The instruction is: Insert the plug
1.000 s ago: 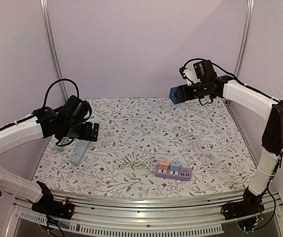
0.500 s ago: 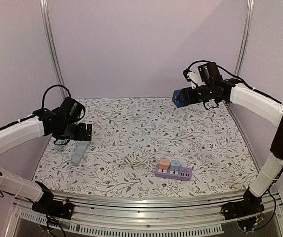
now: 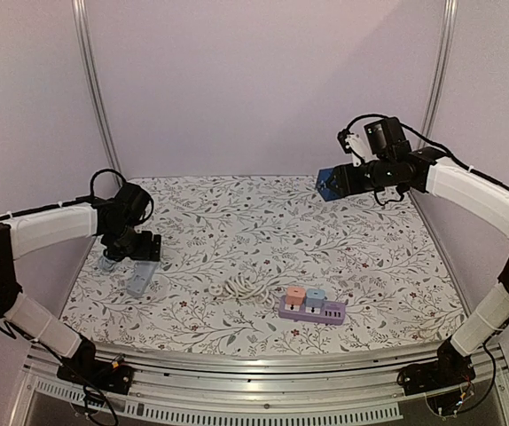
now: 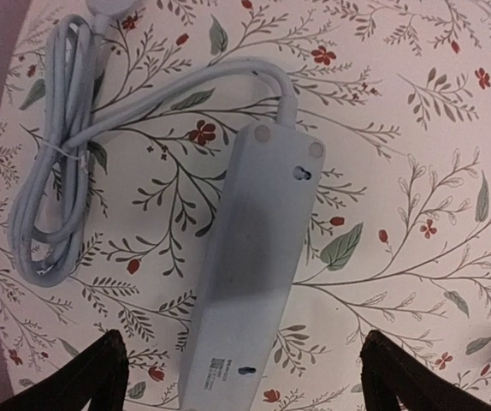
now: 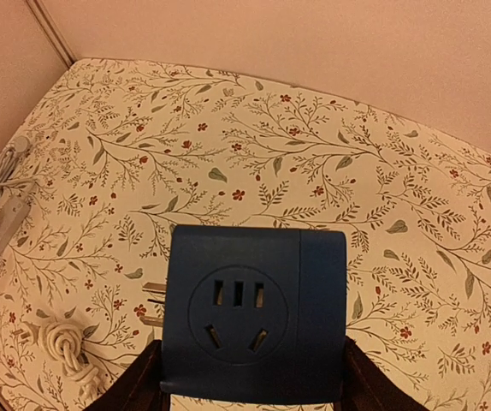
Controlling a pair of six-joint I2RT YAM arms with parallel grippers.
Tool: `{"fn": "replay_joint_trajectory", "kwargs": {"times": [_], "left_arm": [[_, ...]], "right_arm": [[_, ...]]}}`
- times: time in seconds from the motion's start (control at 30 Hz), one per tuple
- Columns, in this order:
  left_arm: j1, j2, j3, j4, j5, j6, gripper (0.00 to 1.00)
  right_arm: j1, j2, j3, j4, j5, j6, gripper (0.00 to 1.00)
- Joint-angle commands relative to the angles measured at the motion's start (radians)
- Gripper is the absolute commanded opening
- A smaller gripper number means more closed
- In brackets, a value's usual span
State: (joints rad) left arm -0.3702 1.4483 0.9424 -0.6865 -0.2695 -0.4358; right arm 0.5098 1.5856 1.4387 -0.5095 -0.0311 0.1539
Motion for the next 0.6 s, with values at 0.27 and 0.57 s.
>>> {"fn": "replay_joint_trajectory", "kwargs": {"times": [0.27, 0.57], "left_arm": [[0.019, 0.110, -0.056, 0.017, -0.020, -0.039, 0.91], [0.019, 0.104, -0.119, 0.045, -0.056, -0.046, 0.87]], "right_arm": [[0.008, -0.074, -0.029, -0.001, 0.020, 0.014, 0.24], [0.008, -0.078, -0.021, -0.014, 0.019, 0.001, 0.24]]}}
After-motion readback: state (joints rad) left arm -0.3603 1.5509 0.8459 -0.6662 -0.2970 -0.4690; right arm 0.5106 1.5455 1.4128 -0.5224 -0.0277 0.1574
